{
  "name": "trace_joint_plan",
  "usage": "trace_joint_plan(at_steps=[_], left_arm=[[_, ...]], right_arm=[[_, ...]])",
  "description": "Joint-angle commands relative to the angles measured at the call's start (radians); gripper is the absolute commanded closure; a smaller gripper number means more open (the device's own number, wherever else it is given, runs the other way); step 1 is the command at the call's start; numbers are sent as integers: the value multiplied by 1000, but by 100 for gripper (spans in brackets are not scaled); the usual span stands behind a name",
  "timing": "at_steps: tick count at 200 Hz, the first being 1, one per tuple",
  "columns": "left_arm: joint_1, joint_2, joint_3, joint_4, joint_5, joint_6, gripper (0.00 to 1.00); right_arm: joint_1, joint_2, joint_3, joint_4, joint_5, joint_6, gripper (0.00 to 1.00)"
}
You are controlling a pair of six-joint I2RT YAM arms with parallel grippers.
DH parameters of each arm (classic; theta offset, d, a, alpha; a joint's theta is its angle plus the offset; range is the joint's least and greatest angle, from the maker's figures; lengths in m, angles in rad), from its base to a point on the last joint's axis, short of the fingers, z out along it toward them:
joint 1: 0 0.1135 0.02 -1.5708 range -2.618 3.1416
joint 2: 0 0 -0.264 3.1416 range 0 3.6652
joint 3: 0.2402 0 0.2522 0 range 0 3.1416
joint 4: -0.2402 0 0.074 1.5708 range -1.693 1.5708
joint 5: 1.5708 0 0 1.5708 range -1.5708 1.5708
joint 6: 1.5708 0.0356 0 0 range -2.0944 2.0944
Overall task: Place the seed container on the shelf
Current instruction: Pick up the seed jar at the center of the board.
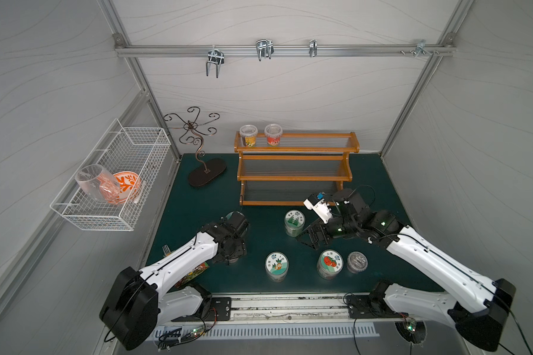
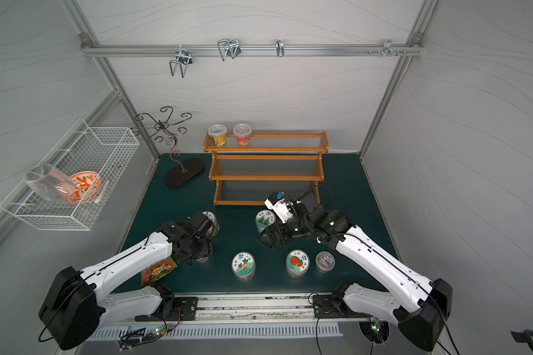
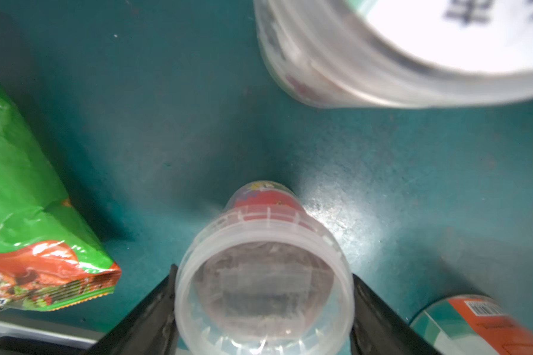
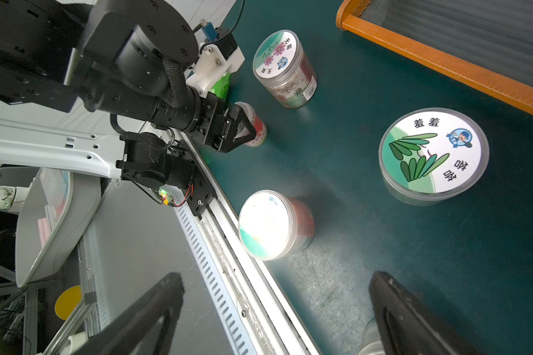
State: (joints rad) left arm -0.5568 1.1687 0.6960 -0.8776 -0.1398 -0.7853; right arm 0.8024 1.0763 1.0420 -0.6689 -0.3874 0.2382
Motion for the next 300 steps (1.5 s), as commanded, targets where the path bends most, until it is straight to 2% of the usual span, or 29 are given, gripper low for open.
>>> trace_joint_plan(at_steps=[1,58,90,133,185,225,272,300], left_arm=[[8,-5,13,4,-27,8,18],[10,-43,46,-13,-4,36,28],[10,-60,173,-172,-39,56,32],[2,-55,385,-366,22,68,34],[-74,17,649,-507,51,72,33],[-173,107,810,-555,56,53,33],[-235,171,902,-527,84,23,34],[-247,198,922,-501,124,29,34]], right_arm=[[7,5,20,-2,-18,-3,1],[6,4,2,13,-24,-7,1],[6,-8,10,28,-34,-38,1],[6,5,0,129,-45,-68,1],[3,87,-15,332,-31,-25,1],[6,83,-102,570,-90,-105,1],[15,81,-213,807,-154,-219,1],[55,94,-262,896,-130,-297,1]])
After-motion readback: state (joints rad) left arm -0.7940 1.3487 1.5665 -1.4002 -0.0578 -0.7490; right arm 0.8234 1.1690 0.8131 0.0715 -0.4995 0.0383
